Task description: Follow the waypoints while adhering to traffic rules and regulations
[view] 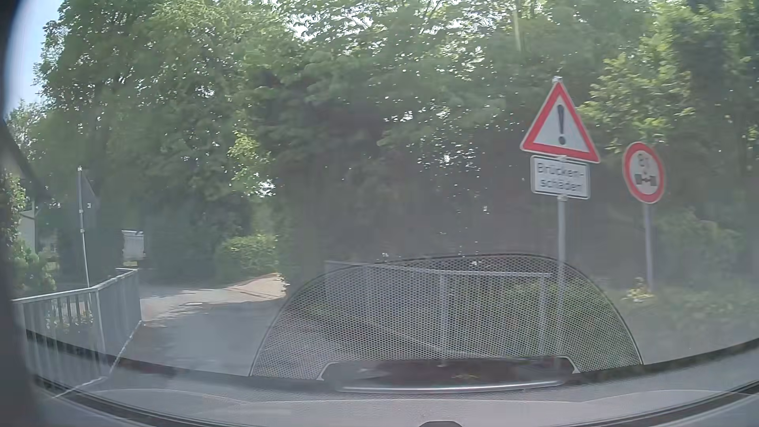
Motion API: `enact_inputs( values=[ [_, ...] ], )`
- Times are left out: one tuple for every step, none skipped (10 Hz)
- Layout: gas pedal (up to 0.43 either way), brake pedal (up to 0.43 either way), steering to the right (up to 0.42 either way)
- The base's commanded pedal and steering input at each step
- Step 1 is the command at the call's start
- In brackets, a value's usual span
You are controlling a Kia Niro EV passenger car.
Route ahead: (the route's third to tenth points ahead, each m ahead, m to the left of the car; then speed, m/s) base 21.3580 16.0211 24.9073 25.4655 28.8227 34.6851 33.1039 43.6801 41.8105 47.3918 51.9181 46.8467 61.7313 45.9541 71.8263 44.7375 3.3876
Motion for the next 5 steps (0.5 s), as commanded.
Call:
enact_inputs(
  values=[
    [0.079,0.000,-0.536],
    [0.079,0.000,-0.464],
    [0.079,0.000,-0.380],
    [0.079,0.000,-0.319],
    [0.079,0.000,-0.257]
  ],
)
